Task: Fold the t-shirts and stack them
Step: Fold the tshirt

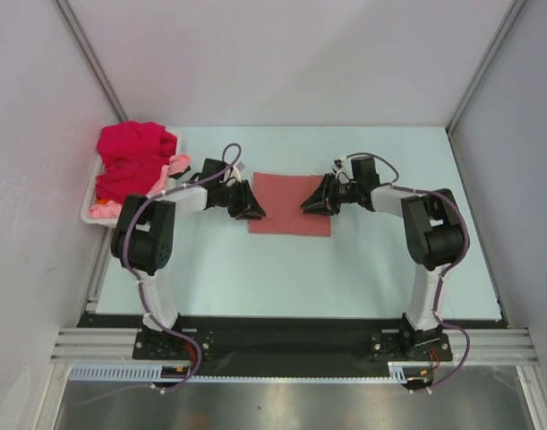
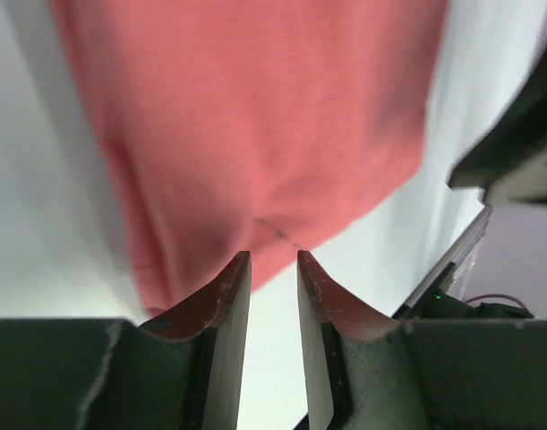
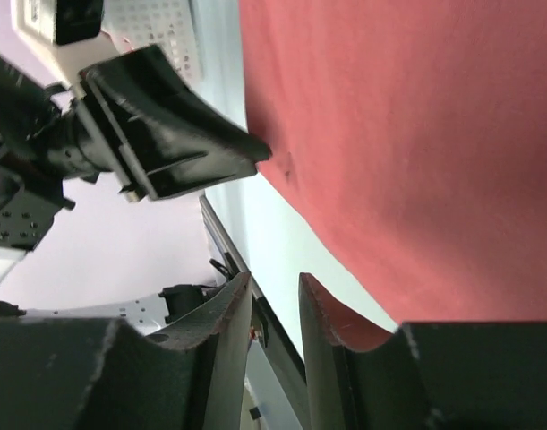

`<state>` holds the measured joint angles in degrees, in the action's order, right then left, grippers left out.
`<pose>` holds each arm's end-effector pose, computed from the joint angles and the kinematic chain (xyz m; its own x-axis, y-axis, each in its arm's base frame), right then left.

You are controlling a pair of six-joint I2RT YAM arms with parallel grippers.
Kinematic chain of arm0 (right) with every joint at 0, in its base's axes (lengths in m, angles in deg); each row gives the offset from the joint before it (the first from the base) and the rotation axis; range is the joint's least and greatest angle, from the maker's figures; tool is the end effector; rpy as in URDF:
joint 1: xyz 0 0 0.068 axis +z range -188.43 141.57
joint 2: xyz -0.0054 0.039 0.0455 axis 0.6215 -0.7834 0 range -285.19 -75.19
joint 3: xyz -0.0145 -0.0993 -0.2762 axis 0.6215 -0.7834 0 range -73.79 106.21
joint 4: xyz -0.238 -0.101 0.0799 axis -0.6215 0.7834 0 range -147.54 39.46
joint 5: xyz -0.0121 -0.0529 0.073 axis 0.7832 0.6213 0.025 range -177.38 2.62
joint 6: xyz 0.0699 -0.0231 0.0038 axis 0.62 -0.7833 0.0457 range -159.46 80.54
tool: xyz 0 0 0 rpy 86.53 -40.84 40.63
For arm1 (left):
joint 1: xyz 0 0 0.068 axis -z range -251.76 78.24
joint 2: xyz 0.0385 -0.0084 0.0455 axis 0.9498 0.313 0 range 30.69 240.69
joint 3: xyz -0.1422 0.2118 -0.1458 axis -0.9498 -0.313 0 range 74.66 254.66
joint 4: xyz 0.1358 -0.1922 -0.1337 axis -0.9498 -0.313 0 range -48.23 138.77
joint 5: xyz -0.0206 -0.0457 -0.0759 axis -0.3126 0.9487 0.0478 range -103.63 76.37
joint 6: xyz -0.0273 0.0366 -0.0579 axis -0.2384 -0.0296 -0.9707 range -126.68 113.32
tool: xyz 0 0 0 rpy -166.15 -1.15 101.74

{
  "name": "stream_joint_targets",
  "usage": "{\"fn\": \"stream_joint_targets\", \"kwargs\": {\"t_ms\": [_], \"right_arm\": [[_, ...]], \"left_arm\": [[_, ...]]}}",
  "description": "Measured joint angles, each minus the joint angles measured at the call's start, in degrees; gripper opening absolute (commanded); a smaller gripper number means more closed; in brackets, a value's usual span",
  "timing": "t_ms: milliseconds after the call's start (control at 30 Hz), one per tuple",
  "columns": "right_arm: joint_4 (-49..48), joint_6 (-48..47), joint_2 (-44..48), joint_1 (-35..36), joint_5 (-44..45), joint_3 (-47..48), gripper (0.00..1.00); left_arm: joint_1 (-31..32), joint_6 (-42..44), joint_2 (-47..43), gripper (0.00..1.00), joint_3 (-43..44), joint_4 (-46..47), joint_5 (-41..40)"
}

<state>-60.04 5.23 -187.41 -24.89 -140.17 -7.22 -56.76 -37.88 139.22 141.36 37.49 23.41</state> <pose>0.4068 0.1484 0.1616 -0.9696 0.2039 -0.1355 -0.0346 0.4339 0.9003 0.3910 -0.1430 0.1606 -0.9488 -0.1737 -0.2640 0.0754 0.6867 -0.7230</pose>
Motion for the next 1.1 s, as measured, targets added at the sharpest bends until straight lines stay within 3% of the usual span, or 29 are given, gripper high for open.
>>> {"fn": "stream_joint_targets", "kwargs": {"t_ms": [67, 167, 400, 633, 900, 1100], "right_arm": [[-1.3, 0.4, -1.3, 1.4, 0.0, 0.2, 0.37], [-1.0, 0.0, -3.0, 1.0, 0.5, -0.2, 0.53], [10.5, -8.6, -1.3, -4.2, 2.5, 2.3, 0.72], [22.9, -19.4, -0.1, -8.6, 7.0, 15.2, 0.75], [28.8, -27.0, -16.0, -8.0, 10.3, 35.2, 0.77], [32.4, -29.0, -20.2, -7.0, 11.8, 37.4, 0.78]], "left_arm": [[-0.6, 1.0, 2.4, 0.3, 0.4, -1.1, -0.2], [-1.4, 3.0, 4.0, 0.32, 0.4, -4.1, -1.2], [-1.7, 9.7, -11.1, 0.43, 0.0, -13.7, -8.8], [-1.9, 14.1, -26.5, 0.44, 5.3, -21.4, -10.9], [-1.9, 7.0, -39.5, 0.45, -9.2, -20.9, -6.2], [-1.9, 4.4, -43.8, 0.45, -12.0, -22.9, -4.8]]}}
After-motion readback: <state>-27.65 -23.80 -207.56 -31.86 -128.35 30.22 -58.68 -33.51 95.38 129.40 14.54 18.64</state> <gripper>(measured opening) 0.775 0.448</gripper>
